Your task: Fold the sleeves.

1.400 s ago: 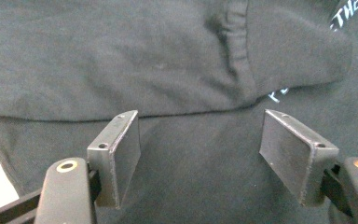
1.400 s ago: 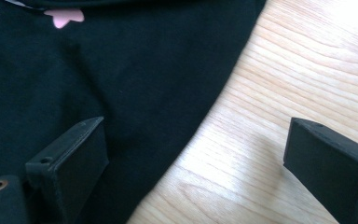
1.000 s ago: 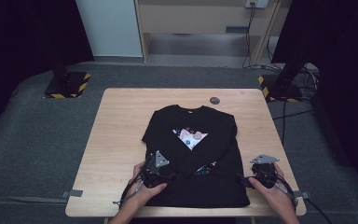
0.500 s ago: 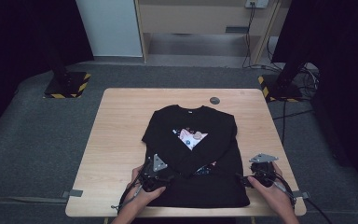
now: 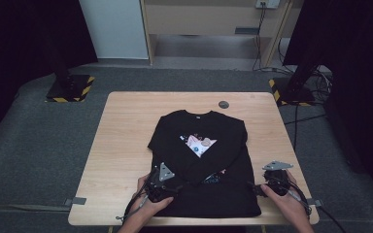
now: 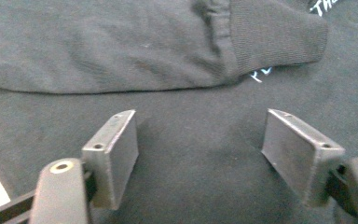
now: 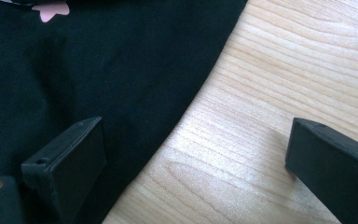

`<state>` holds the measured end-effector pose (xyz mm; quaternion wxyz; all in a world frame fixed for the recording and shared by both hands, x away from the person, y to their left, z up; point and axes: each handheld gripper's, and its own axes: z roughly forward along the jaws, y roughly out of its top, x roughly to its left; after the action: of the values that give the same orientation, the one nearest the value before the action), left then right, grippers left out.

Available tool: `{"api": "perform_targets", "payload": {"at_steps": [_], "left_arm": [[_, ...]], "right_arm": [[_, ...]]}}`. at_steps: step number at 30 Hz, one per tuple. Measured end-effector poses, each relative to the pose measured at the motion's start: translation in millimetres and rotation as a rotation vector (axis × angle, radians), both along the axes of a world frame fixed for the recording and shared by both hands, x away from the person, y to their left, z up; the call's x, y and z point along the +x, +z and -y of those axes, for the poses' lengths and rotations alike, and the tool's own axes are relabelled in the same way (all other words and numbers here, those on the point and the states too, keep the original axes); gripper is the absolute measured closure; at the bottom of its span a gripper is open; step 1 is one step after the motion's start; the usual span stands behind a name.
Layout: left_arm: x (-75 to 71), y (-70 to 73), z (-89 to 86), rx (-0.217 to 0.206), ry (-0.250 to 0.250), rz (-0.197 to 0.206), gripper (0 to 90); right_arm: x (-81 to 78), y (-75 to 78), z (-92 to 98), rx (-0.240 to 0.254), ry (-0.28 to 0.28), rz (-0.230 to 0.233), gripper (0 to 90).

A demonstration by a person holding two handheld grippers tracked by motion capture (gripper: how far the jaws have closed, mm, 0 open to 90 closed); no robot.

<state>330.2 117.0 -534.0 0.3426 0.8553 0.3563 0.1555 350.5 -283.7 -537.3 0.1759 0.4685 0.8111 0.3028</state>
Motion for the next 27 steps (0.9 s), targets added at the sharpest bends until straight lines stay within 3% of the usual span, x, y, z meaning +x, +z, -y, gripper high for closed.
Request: {"api": "perform_targets", "payload": {"at_steps": [6, 10, 15, 18, 27], "left_arm": [[0.9, 2.1, 4.5, -0.005, -0.026, -0.017, 12.7], [5.5, 13.4, -4.9, -0.063, 0.005, -0.006, 5.3], [14.3, 20.5, -22.4, -0.076, 0.028, 0.002, 4.4], [22.1, 21.0, -32.1, -0.100, 0.056, -0.021, 4.4], [43.8, 21.1, -42.0, -0.070, 0.082, -0.033, 4.9]], "right_arm": [[-0.7, 1.5, -0.6, -0.019, 0.012, 0.012, 4.6], [-1.7, 10.3, -2.4, 0.013, 0.020, 0.057, 2.5], [0.5, 16.1, -6.5, 0.025, 0.032, 0.076, 2.8], [3.6, 14.8, -8.3, 0.023, 0.031, 0.068, 3.3], [10.1, 21.4, -14.0, 0.022, 0.045, 0.062, 4.8]]}}
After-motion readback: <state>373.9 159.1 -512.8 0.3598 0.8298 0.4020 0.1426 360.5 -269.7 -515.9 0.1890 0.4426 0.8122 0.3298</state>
